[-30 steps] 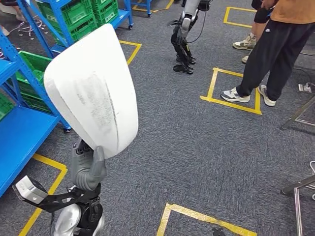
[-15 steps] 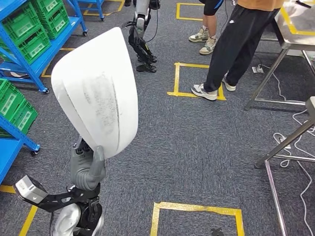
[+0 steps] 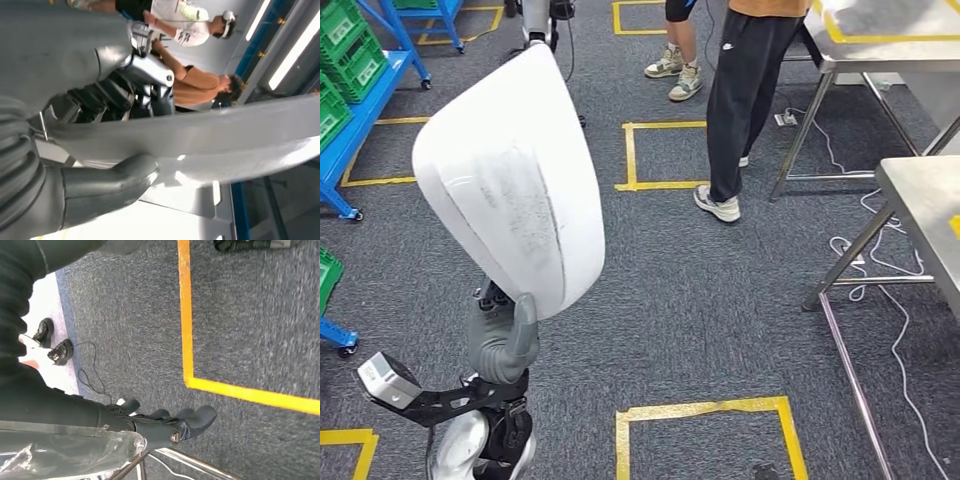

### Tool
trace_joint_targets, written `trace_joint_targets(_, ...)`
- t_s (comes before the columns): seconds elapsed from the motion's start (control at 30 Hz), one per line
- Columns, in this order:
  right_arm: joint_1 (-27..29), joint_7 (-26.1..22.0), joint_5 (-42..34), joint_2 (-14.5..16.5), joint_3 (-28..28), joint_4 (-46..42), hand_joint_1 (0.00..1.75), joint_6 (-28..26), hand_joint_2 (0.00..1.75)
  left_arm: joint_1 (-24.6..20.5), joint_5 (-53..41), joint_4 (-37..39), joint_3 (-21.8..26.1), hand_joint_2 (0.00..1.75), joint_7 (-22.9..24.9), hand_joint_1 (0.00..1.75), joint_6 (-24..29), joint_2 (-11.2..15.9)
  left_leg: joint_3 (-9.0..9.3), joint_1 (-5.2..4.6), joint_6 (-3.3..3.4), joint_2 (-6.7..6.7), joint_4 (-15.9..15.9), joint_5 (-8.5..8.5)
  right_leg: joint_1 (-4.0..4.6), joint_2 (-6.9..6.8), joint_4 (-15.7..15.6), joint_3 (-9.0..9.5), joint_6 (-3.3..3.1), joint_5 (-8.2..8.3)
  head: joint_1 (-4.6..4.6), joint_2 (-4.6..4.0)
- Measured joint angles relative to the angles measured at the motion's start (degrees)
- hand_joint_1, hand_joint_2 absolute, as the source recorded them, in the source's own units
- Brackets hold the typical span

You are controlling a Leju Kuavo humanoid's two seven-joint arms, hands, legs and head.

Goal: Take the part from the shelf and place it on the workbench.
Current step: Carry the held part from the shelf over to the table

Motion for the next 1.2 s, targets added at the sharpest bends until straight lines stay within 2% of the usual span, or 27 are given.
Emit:
trace_joint_targets(0.03,0.09,0.09,0.01,0.0,-0.01,-0.01,0.0,-0.03,1.75,-0.02,-0.01,0.0,-0.02,1.75,0.0,1.75,-0.02,-0.02,0.07,0.12,-0.33,-0.22,0.14,-0.3,-0.06,0.65,-0.18,0.03,-0.29,0.08,-0.02,0.0)
trace_joint_targets(0.1,0.1,0.34,0.2,0.0,-0.02,-0.02,0.0,-0.07,1.75,-0.03,0.0,0.0,-0.02,1.75,0.0,1.75,-0.05,-0.02,-1.12,0.31,-0.87,-2.55,3.12,-2.39,-0.38,1.97,-0.59,0.29,-0.85,0.3,-0.26,0.0)
trace_joint_targets(0.17,0.0,0.5,0.5,0.02,-0.02,-0.02,0.0,-0.08,1.75,0.17,0.05,0.01,0.05,1.75,0.0,1.75,-0.06,0.12,-4.77,0.38,-1.08,-5.17,10.37,-5.88,-0.58,3.36,-0.66,0.24,-1.16,0.37,-0.62,0.0)
trace_joint_targets(0.2,-0.02,0.52,0.6,0.02,-0.02,-0.02,0.0,-0.07,1.75,0.32,0.09,0.01,0.09,1.75,0.0,1.75,-0.04,0.21,-6.7,0.39,-1.13,-5.6,13.82,-7.05,-0.63,4.14,-0.66,0.2,-1.22,0.37,-0.72,0.0)
trace_joint_targets(0.23,0.03,0.52,0.66,0.03,-0.02,-0.02,0.0,-0.07,1.75,0.44,0.11,0.01,0.11,1.75,0.0,1.75,-0.02,0.31,-7.95,0.4,-1.16,-5.75,15.75,-7.16,-0.68,4.97,-0.65,0.18,-1.21,0.38,-0.77,0.0)
trace_joint_targets(0.27,0.09,0.52,0.68,0.03,-0.02,-0.02,0.0,-0.06,1.75,0.51,0.12,0.01,0.13,1.75,0.0,1.75,0.01,0.39,-8.2,0.44,-1.2,-5.83,15.62,-6.12,-0.77,5.8,-0.64,0.18,-1.14,0.41,-0.78,0.0)
trace_joint_targets(0.3,0.14,0.52,0.68,0.03,-0.02,-0.02,0.0,-0.06,1.75,0.53,0.13,0.01,0.15,1.75,0.0,1.75,0.02,0.45,-7.37,0.55,-1.24,-6.09,13.4,-4.14,-0.89,6.65,-0.62,0.2,-1.01,0.46,-0.79,0.0)
trace_joint_targets(0.33,0.14,0.52,0.69,0.03,-0.02,-0.02,0.0,-0.06,1.75,0.53,0.14,0.01,0.17,1.75,0.0,1.75,0.03,0.5,-5.79,0.79,-1.36,-6.97,9.85,-1.82,-1.02,7.52,-0.58,0.2,-0.77,0.51,-0.81,0.0)
trace_joint_targets(0.37,0.08,0.52,0.7,0.04,-0.02,-0.02,0.0,-0.06,1.75,0.52,0.14,0.01,0.19,1.75,0.0,1.75,0.03,0.53,-4.08,1.13,-1.51,-8.55,6.05,-0.08,-1.04,8.35,-0.36,0.05,-0.42,0.52,-0.87,0.0)
trace_joint_targets(0.43,-0.03,0.52,0.75,0.04,-0.01,-0.02,0.0,-0.07,1.75,0.55,0.15,0.01,0.22,1.75,0.0,1.75,0.03,0.54,-2.02,1.58,-1.39,-11.1,1.41,1.21,-1.14,9.75,-0.11,-0.49,0.33,0.62,-0.99,0.0)
trace_joint_targets(0.47,0.03,0.52,0.8,0.04,0.0,-0.02,0.0,-0.07,1.75,0.58,0.15,0.01,0.25,1.75,0.0,1.75,0.03,0.53,-1.82,1.55,-1.08,-11.46,0.82,1.03,-1.21,10.35,-0.12,-0.76,0.74,0.74,-1.06,0.0)
trace_joint_targets(0.5,0.18,0.52,0.86,0.04,0.01,-0.02,0.0,-0.08,1.75,0.6,0.16,0.01,0.28,1.75,0.0,1.75,0.02,0.51,-1.83,1.47,-0.6,-10.88,0.81,1.01,-1.43,10.88,-0.33,-1.01,1.1,0.92,-1.1,0.0)
trace_joint_targets(0.53,0.39,0.52,0.93,0.04,0.01,-0.02,0.0,-0.12,1.75,0.62,0.16,0.0,0.3,1.75,-0.01,1.75,0.02,0.49,-1.77,1.39,-0.14,-10.19,0.72,1.09,-1.46,10.33,-0.26,-1.22,1.41,0.94,-1.11,0.0)
trace_joint_targets(0.6,0.53,0.43,1.14,0.04,0.04,-0.02,0.0,-0.35,1.75,0.67,0.15,-0.03,0.34,1.75,-0.05,1.75,0.01,0.42,-1.61,1.29,0.72,-8.71,0.58,1.21,-1.23,6.95,2.28,-2.67,1.76,-0.53,-0.74,0.0)
trace_joint_targets(0.63,0.39,0.35,1.28,0.04,0.08,-0.02,0.0,-0.54,1.75,0.74,0.11,-0.05,0.41,1.75,-0.08,1.75,0.02,0.39,-1.57,1.12,1.01,-7.88,0.57,1.18,-1.06,4.77,5.45,-4.18,1.82,-2.21,-0.53,0.0)
trace_joint_targets(0.67,0.18,0.26,1.43,0.04,0.13,-0.02,0.0,-0.69,1.75,0.82,0.06,-0.06,0.5,1.75,-0.1,1.75,0.02,0.38,-1.56,0.93,1.23,-7.0,0.57,1.12,-0.99,3.49,9.45,-6.15,1.87,-4.17,-0.37,0.0)
trace_joint_targets(0.7,0.01,0.19,1.56,0.05,0.16,-0.02,0.0,-0.79,1.75,0.89,0.02,-0.06,0.6,1.75,-0.11,1.75,0.03,0.39,-1.55,0.77,1.35,-6.08,0.58,1.06,-1.0,3.02,13.26,-7.96,1.89,-5.75,-0.37,0.0)
trace_joint_targets(0.73,-0.09,0.16,1.66,0.05,0.19,-0.02,0.0,-0.83,1.75,0.95,-0.03,-0.06,0.7,1.75,-0.11,1.75,0.03,0.39,-1.52,0.65,1.42,-5.19,0.58,1.0,-0.99,2.83,15.9,-9.14,1.85,-6.56,-0.37,0.0)
trace_joint_targets(0.77,-0.07,0.17,1.71,0.06,0.21,-0.02,0.0,-0.82,1.75,0.97,-0.05,-0.06,0.78,1.75,-0.11,1.75,0.03,0.39,-1.46,0.58,1.45,-4.43,0.58,0.91,-0.98,2.76,16.4,-9.2,1.77,-6.29,-0.37,0.0)
trace_joint_targets(0.8,-0.03,0.2,1.74,0.07,0.22,-0.02,0.0,-0.8,1.75,0.99,-0.07,-0.06,0.86,1.75,-0.11,1.75,0.03,0.38,-1.35,0.53,1.41,-3.72,0.59,0.81,-0.94,2.6,14.47,-7.96,1.64,-5.05,-0.37,0.0)
trace_joint_targets(0.83,-0.01,0.24,1.76,0.07,0.22,-0.02,0.0,-0.79,1.75,0.99,-0.08,-0.07,0.93,1.75,-0.11,1.75,0.03,0.35,-1.17,0.49,1.31,-3.07,0.59,0.67,-0.85,1.98,10.77,-5.73,1.44,-3.31,-0.36,0.0)
trace_joint_targets(0.9,-0.19,0.28,1.79,0.07,0.24,-0.02,0.0,-0.78,1.75,1.0,-0.09,-0.09,1.04,1.75,-0.11,1.75,0.03,0.29,-0.8,0.26,0.83,-1.91,0.64,0.3,-0.37,-0.19,3.27,-1.36,0.89,-0.94,-0.4,0.0)
trace_joint_targets(0.97,-0.35,0.27,1.79,0.05,0.26,-0.02,0.0,-0.76,1.75,1.02,-0.1,-0.1,1.13,1.75,-0.11,1.75,0.03,0.23,-0.58,0.03,0.28,-0.97,0.63,0.06,0.08,-1.01,0.6,0.05,0.3,-0.57,-0.46,0.0)
trace_joint_targets(1.03,-0.23,0.28,1.76,0.04,0.27,-0.02,0.0,-0.7,1.75,1.01,-0.14,-0.12,1.16,1.75,-0.11,1.75,0.03,0.15,-0.35,0.17,-0.31,-0.38,0.49,-0.13,0.08,0.31,0.37,-0.02,-0.3,-0.36,-0.46,0.0)
trace_joint_targets(1.1,-0.14,0.28,1.73,0.04,0.27,-0.02,0.0,-0.64,1.75,1.01,-0.17,-0.16,1.15,1.75,-0.13,1.75,0.02,0.1,-0.87,0.42,-0.92,-2.29,2.1,-1.51,-0.17,1.63,-0.06,0.16,-0.86,-0.14,-0.59,0.0)
trace_joint_targets(1.17,-0.26,0.28,1.73,0.05,0.27,-0.02,0.0,-0.58,1.75,1.1,-0.17,-0.21,1.19,1.75,-0.15,1.75,0.02,0.17,-3.68,0.53,-1.24,-5.01,7.96,-4.69,-0.39,2.95,-0.23,0.27,-1.23,-0.05,-0.92,0.0)
trace_joint_targets(1.2,-0.31,0.28,1.73,0.06,0.28,-0.02,0.0,-0.53,1.75,1.17,-0.17,-0.21,1.21,1.75,-0.15,1.75,0.02,0.25,-5.69,0.53,-1.31,-5.51,11.71,-6.23,-0.41,3.67,-0.23,0.24,-1.34,-0.04,-1.05,0.0)
